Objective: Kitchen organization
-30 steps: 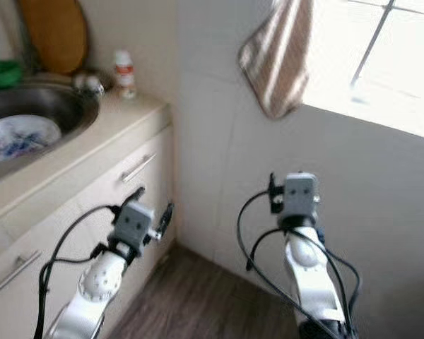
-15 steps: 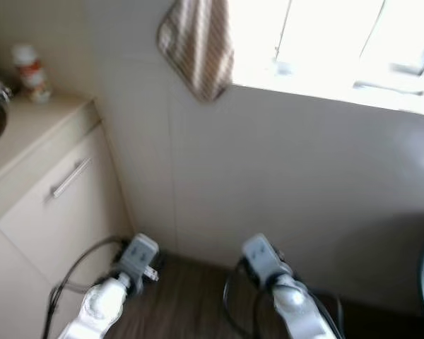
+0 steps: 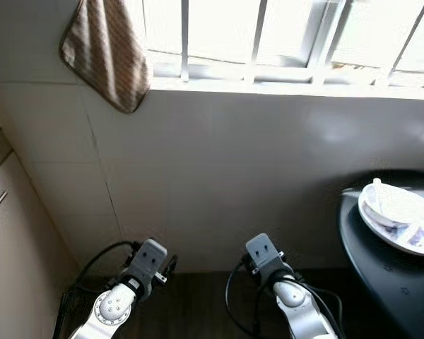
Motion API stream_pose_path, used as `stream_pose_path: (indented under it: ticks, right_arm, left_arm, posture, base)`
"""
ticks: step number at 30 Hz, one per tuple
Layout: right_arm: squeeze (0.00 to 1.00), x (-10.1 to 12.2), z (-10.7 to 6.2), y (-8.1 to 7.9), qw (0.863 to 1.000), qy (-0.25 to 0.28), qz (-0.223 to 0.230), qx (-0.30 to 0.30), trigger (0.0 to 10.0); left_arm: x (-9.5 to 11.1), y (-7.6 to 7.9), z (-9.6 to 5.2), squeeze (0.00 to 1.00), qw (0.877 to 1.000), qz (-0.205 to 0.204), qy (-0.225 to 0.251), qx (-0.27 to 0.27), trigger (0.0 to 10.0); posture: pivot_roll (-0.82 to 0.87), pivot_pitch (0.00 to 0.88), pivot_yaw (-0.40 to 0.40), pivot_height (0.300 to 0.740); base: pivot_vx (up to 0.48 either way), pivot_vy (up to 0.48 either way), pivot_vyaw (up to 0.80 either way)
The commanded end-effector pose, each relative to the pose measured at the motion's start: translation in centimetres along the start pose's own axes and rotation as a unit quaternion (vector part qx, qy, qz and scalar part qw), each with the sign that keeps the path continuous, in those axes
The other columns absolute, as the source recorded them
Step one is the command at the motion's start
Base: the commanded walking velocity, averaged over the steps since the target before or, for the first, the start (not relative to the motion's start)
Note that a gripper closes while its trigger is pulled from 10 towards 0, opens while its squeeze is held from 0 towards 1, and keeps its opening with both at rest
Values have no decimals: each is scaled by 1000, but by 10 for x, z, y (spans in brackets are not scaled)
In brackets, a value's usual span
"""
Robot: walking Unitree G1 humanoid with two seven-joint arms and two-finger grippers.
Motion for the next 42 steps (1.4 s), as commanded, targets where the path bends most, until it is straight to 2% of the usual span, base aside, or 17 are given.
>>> stream_pose_path:
  ticks: [1,27,42]
  right_arm:
    - [0,1,0,2,1000,5,-1,-2,10000]
    - [0,3,-4,17,999,21,10,-49,10000]
    - [0,1,-7,8,998,22,34,-39,10000]
  left_arm:
    - [1,1,1,0,1000,2,2,-4,10000]
    - [8,4,11,0,999,-10,22,-30,10000]
    - [3,6,3,0,999,-9,20,-33,10000]
  posture:
    - [25,0,-24,740]
    - [-21,0,9,740]
    - [-3,0,8,740]
  base:
    - [0,0,0]
    - [0,0,0]
    - [0,0,0]
Point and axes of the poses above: a point about 5 cm out from each wrist's last joint towards the gripper, its own z axis pointing out of the wrist towards the gripper, its own x axis along the axis of the wrist's last joint, y = z × x, the point moved 2 cm from there along z, pointing out of the wrist towards the gripper, and after that the axes turned 6 degrees about z, right-handed, at the moved point
